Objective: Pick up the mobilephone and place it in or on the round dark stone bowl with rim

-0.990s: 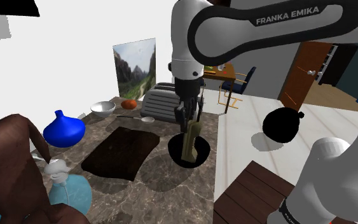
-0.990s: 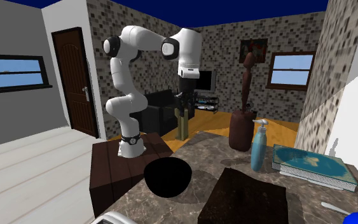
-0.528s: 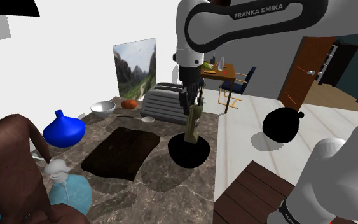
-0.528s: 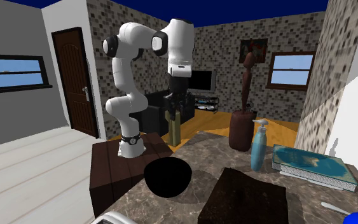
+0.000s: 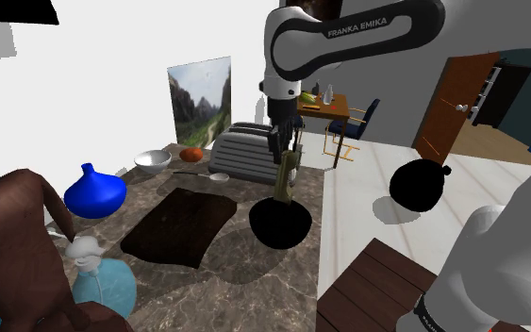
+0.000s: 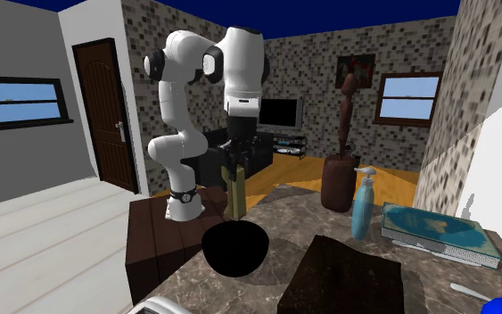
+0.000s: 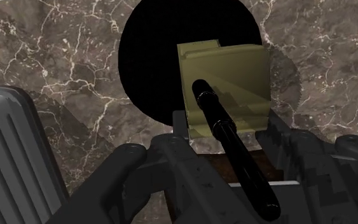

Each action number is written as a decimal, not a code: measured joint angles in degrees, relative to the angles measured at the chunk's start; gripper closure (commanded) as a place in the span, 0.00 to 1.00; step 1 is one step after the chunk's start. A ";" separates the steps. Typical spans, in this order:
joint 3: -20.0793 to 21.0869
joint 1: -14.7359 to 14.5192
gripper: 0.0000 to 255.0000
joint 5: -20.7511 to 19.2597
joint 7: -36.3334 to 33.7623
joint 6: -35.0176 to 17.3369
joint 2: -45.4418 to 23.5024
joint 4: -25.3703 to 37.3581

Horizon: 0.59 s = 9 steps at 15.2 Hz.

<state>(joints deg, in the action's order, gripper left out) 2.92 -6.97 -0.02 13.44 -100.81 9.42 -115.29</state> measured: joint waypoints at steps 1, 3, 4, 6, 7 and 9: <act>-0.05 0.04 1.00 -0.02 0.08 -0.64 -0.02 -0.63; -0.01 0.01 1.00 -0.02 0.02 -2.24 -0.17 -2.08; 0.02 -0.01 1.00 -0.02 -0.03 -2.97 -0.44 -2.55; -0.05 0.05 1.00 -0.06 0.09 -4.33 -0.71 -3.62; -0.04 0.04 1.00 -0.06 0.06 -5.09 -0.83 -4.27; -0.02 0.04 1.00 -0.08 0.02 -6.61 -1.30 -5.31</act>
<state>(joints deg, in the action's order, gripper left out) 2.90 -6.93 -0.10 13.46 -107.42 8.12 -120.60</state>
